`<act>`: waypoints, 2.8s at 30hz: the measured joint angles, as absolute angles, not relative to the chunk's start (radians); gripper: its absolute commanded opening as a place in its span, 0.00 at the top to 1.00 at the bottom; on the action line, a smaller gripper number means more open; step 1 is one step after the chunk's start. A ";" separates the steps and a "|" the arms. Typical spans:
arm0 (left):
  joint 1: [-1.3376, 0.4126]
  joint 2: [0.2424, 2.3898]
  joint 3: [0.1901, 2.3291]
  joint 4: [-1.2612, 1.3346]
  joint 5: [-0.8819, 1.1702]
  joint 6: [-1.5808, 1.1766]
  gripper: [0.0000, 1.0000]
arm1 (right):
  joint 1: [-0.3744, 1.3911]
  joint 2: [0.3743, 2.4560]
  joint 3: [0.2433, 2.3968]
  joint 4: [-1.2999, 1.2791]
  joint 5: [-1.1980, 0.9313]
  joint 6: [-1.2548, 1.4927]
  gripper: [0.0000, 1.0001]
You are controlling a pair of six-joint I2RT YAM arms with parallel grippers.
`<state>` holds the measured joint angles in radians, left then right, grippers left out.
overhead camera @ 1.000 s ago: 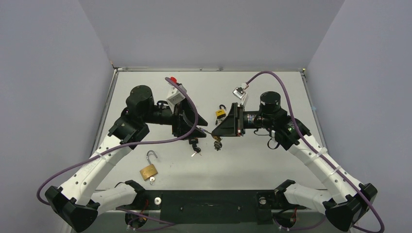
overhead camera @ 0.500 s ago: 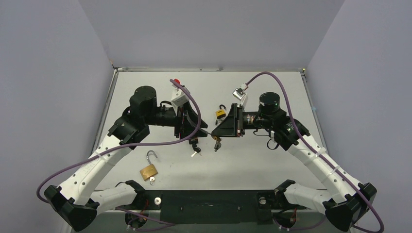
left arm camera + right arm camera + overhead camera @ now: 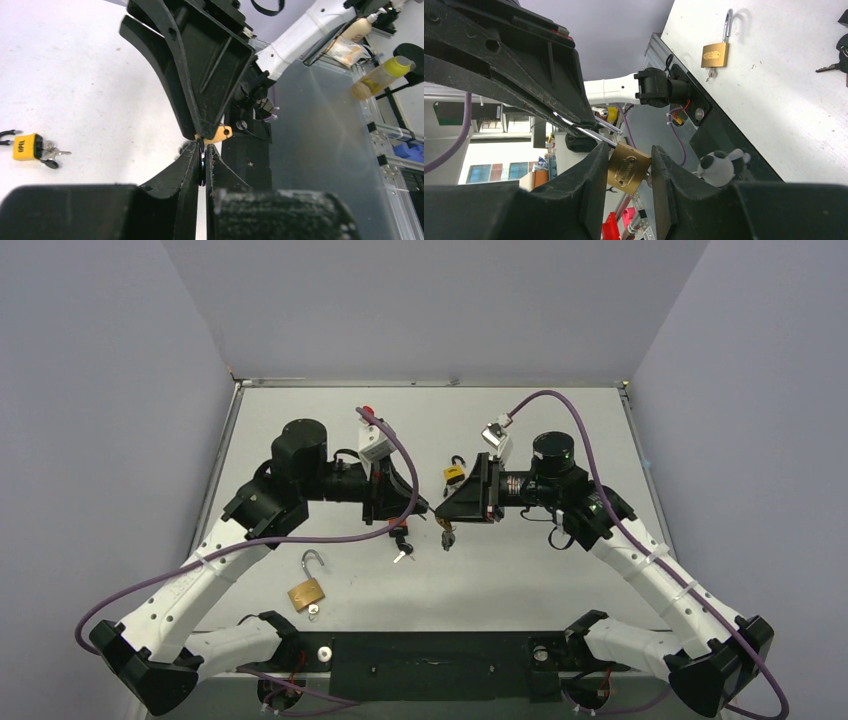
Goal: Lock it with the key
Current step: Pick up the lock from the center of the board, then lock the lock.
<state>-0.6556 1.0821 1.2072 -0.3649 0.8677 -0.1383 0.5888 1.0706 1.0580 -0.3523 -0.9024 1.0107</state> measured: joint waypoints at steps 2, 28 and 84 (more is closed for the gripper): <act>-0.662 1.084 1.207 -0.366 0.843 -0.128 1.00 | 0.589 1.070 1.053 -0.353 -0.900 1.017 0.98; -0.694 1.053 1.335 -0.239 0.419 -0.559 1.00 | 0.590 0.728 0.994 0.018 -0.407 0.601 0.20; -0.698 1.034 1.423 -0.016 0.484 -0.834 1.00 | 0.702 1.013 1.228 0.257 -0.689 0.677 1.00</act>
<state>-0.6975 1.0340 1.4235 -0.0162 0.4839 -0.8337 0.7021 1.0126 1.2278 0.2569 -0.6891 0.6765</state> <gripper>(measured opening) 0.025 0.114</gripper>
